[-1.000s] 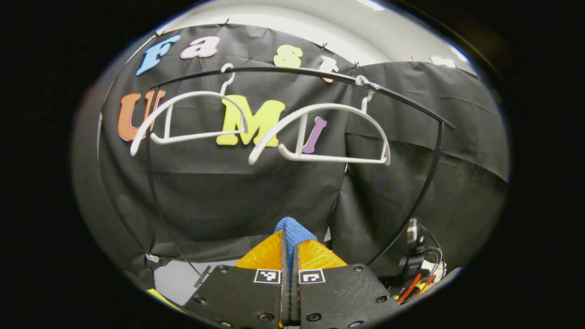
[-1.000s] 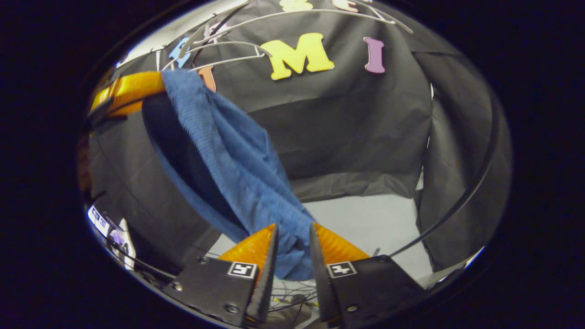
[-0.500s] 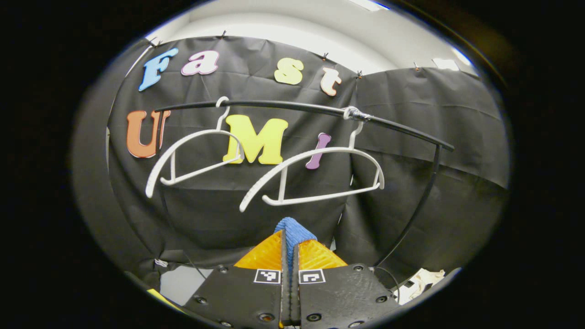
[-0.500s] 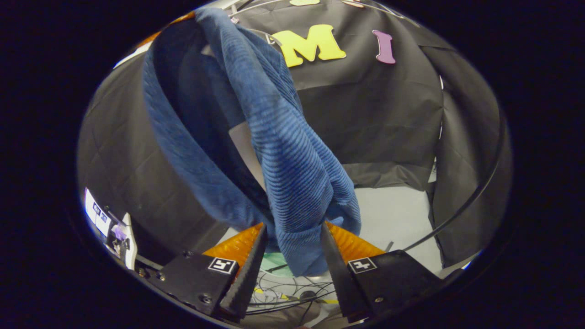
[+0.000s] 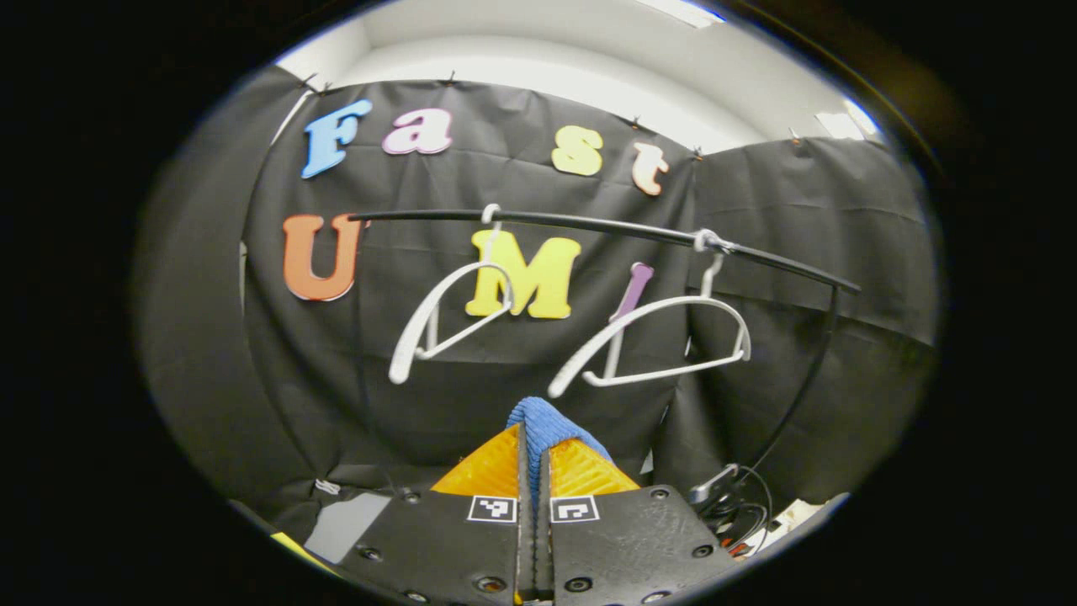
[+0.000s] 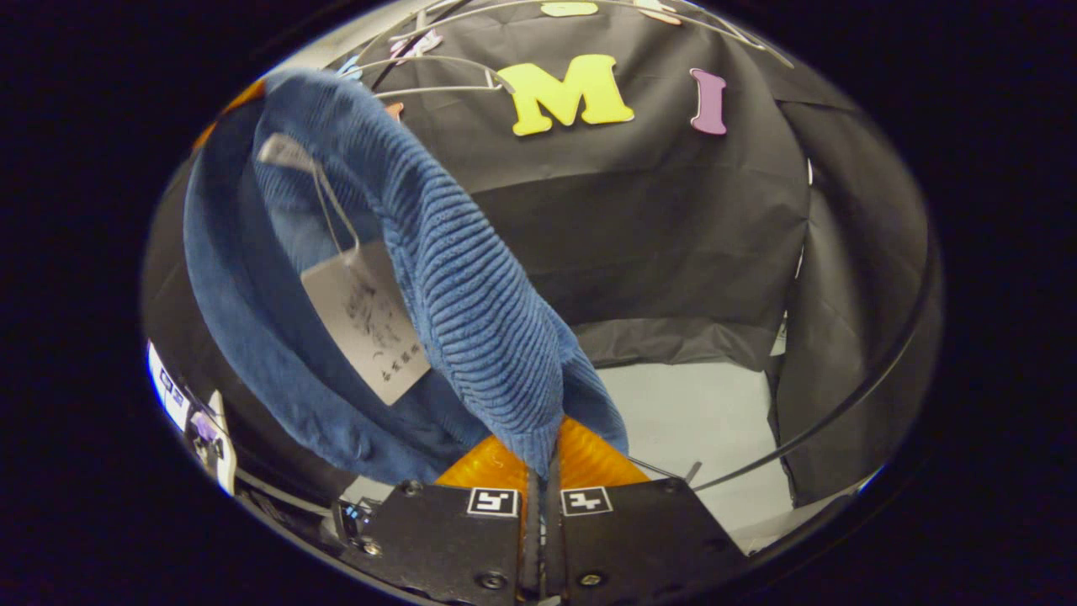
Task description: Grasp the clothes on the hanger with both hands and then place them into the laundry hamper below.
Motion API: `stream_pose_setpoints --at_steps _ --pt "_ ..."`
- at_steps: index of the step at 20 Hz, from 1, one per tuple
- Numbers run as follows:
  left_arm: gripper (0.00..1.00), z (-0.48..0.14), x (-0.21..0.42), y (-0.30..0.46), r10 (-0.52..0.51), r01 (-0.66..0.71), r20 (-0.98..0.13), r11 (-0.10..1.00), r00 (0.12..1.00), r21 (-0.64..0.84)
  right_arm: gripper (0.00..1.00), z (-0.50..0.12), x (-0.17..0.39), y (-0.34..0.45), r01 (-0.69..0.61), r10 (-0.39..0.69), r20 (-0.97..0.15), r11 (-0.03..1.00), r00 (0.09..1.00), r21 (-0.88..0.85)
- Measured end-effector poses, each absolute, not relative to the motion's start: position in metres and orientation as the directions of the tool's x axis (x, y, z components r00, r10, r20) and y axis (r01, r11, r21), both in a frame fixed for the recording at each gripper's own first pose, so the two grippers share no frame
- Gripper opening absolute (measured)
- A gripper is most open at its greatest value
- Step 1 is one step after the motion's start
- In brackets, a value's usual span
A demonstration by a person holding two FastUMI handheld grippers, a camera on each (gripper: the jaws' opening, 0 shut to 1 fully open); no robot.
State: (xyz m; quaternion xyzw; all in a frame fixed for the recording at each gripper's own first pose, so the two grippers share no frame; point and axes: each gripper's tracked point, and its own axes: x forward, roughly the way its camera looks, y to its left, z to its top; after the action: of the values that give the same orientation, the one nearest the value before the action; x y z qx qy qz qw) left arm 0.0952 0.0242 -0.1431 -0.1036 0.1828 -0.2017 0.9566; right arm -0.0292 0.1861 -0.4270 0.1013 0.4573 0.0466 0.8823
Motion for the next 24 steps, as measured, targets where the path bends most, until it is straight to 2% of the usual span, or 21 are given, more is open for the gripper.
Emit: stream_pose_setpoints --at_steps 6,12,13,14,15,16,17,18,19,21,22,24 --pt "0.01 -0.197 0.104 0.066 -0.375 0.253 -0.363 0.905 0.853 -0.342 0.05 -0.363 0.029 0.252 -0.067 0.319 -0.700 0.929 0.639 0.363" --pt "0.01 -0.270 0.102 0.072 -0.399 0.218 -0.452 0.890 0.798 -0.400 0.05 -0.330 0.072 0.341 -0.227 0.476 -0.598 0.866 0.645 0.445" --pt "0.06 -0.275 0.100 0.073 -0.405 0.213 -0.451 0.883 0.795 -0.417 0.05 -0.328 0.071 0.349 -0.249 0.491 -0.587 0.859 0.644 0.446" --pt "0.01 -0.277 0.101 0.073 -0.417 0.214 -0.443 0.873 0.794 -0.439 0.05 -0.328 0.068 0.353 -0.263 0.498 -0.579 0.857 0.645 0.443" --pt "0.01 -0.281 0.104 0.074 -0.424 0.207 -0.437 0.863 0.793 -0.462 0.05 -0.331 0.066 0.352 -0.265 0.497 -0.584 0.858 0.641 0.439" --pt "0.05 -0.289 0.105 0.076 -0.428 0.194 -0.442 0.855 0.788 -0.481 0.05 -0.338 0.063 0.348 -0.256 0.482 -0.605 0.869 0.634 0.424" --pt "0.05 -0.303 0.104 0.076 -0.427 0.172 -0.462 0.850 0.777 -0.497 0.05 -0.352 0.063 0.344 -0.241 0.457 -0.635 0.885 0.623 0.399" --pt "0.01 -0.319 0.100 0.078 -0.423 0.150 -0.487 0.851 0.764 -0.504 0.05 -0.373 0.063 0.339 -0.224 0.422 -0.676 0.904 0.604 0.365" --pt "0.01 -0.337 0.095 0.079 -0.414 0.129 -0.520 0.858 0.747 -0.497 0.05 -0.392 0.061 0.330 -0.204 0.384 -0.712 0.922 0.588 0.329" --pt "0.01 -0.377 0.087 0.079 -0.398 0.107 -0.588 0.878 0.704 -0.467 0.05 -0.432 0.052 0.313 -0.183 0.297 -0.785 0.955 0.544 0.234" --pt "0.06 -0.394 0.087 0.075 -0.396 0.106 -0.622 0.887 0.676 -0.449 0.07 -0.447 0.048 0.306 -0.179 0.257 -0.812 0.965 0.524 0.190" --pt "0.07 -0.429 0.077 0.075 -0.359 0.114 -0.713 0.923 0.602 -0.368 0.11 -0.477 0.039 0.287 -0.195 0.158 -0.871 0.978 0.466 0.073"
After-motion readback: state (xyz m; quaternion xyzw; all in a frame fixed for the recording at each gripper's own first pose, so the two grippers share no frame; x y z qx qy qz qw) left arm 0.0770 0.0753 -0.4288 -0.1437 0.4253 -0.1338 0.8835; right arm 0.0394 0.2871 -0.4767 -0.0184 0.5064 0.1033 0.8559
